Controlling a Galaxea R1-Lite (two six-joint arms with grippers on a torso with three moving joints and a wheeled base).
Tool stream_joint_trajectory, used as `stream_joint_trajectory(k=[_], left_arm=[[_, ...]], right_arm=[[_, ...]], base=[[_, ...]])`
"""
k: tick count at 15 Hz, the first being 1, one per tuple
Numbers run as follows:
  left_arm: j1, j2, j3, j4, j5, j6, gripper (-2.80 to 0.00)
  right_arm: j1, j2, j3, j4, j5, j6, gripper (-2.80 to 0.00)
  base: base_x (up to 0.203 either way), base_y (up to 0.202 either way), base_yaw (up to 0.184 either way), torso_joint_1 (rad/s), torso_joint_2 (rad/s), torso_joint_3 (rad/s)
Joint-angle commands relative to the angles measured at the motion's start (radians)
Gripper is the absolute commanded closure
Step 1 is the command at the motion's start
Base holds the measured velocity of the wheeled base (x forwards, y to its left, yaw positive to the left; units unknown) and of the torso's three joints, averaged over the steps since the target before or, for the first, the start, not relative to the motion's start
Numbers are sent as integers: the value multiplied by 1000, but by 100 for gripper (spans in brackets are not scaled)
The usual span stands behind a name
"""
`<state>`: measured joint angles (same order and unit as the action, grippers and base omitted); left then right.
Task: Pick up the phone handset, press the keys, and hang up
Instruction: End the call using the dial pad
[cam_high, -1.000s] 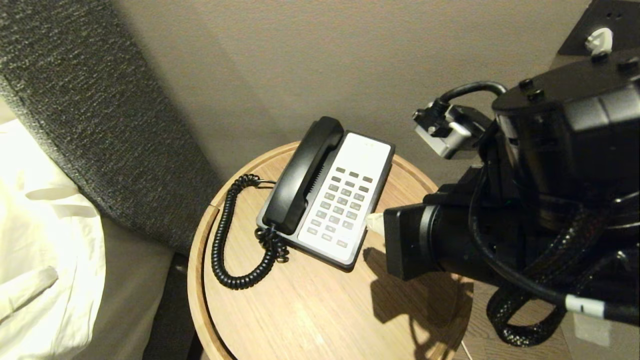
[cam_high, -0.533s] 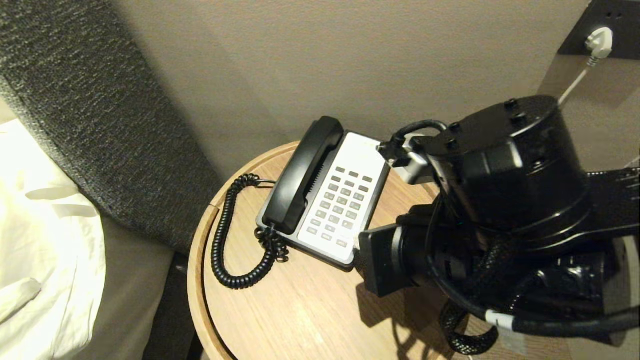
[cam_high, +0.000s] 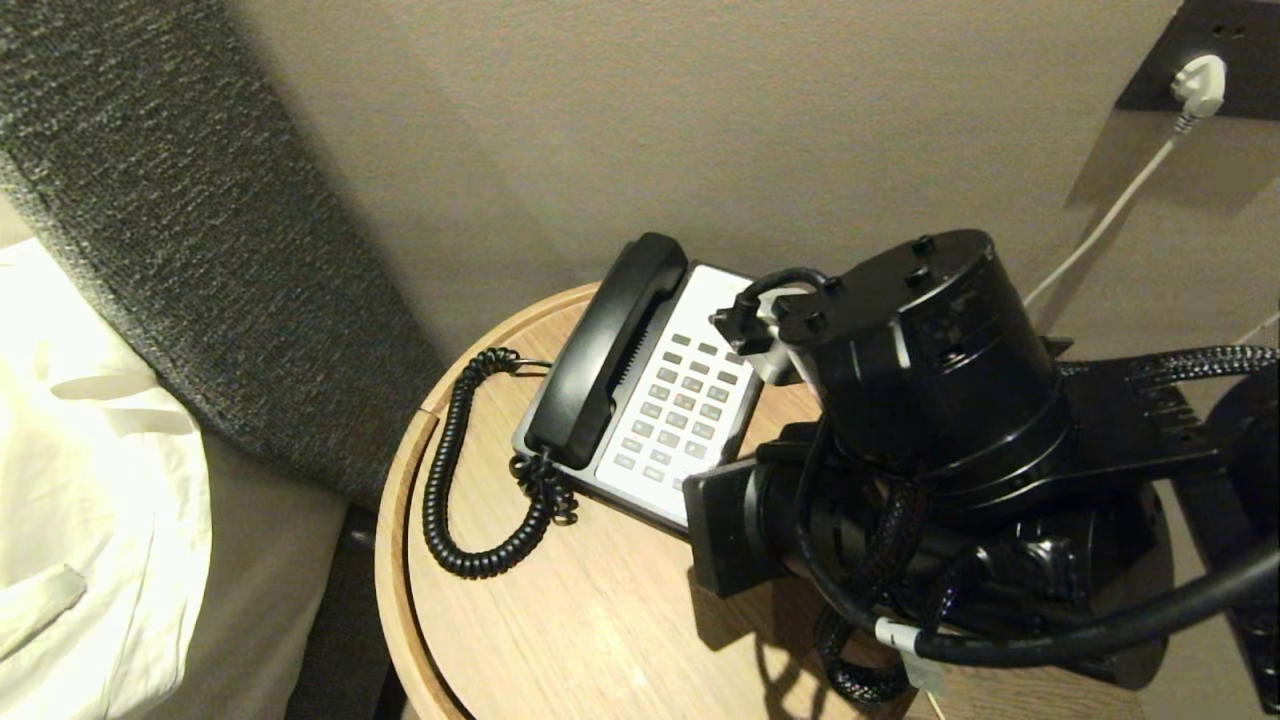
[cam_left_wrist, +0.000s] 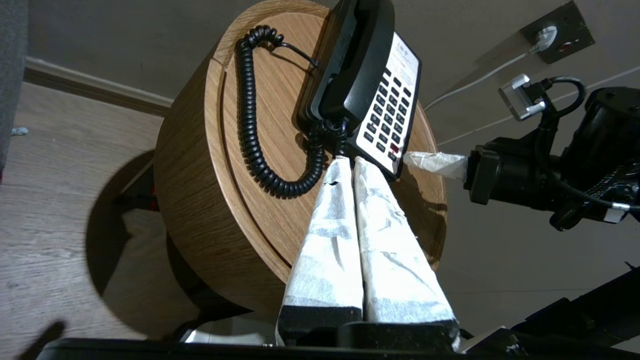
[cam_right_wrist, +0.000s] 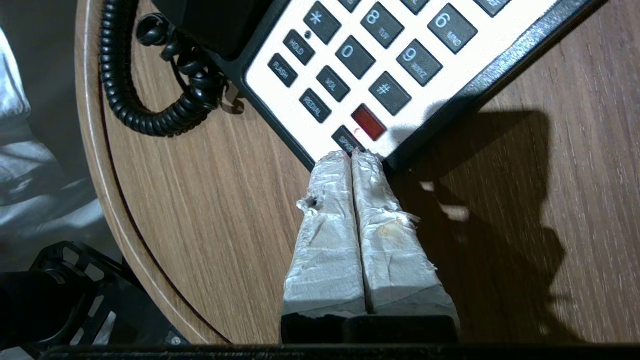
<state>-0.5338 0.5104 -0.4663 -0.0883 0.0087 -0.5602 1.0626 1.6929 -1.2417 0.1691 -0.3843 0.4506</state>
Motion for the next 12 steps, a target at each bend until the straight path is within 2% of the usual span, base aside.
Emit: stream_joint_trajectory(k=[1, 12], left_arm=[[0, -1, 3, -1, 1, -3, 0], [0, -12, 14, -1, 1, -4, 0]], right_arm=[[-1, 8, -11, 2, -2, 2, 0], [-5, 13, -19, 3, -4, -4, 0]], base=[[0, 0, 0, 0, 0, 0], [0, 0, 0, 0, 0, 0]])
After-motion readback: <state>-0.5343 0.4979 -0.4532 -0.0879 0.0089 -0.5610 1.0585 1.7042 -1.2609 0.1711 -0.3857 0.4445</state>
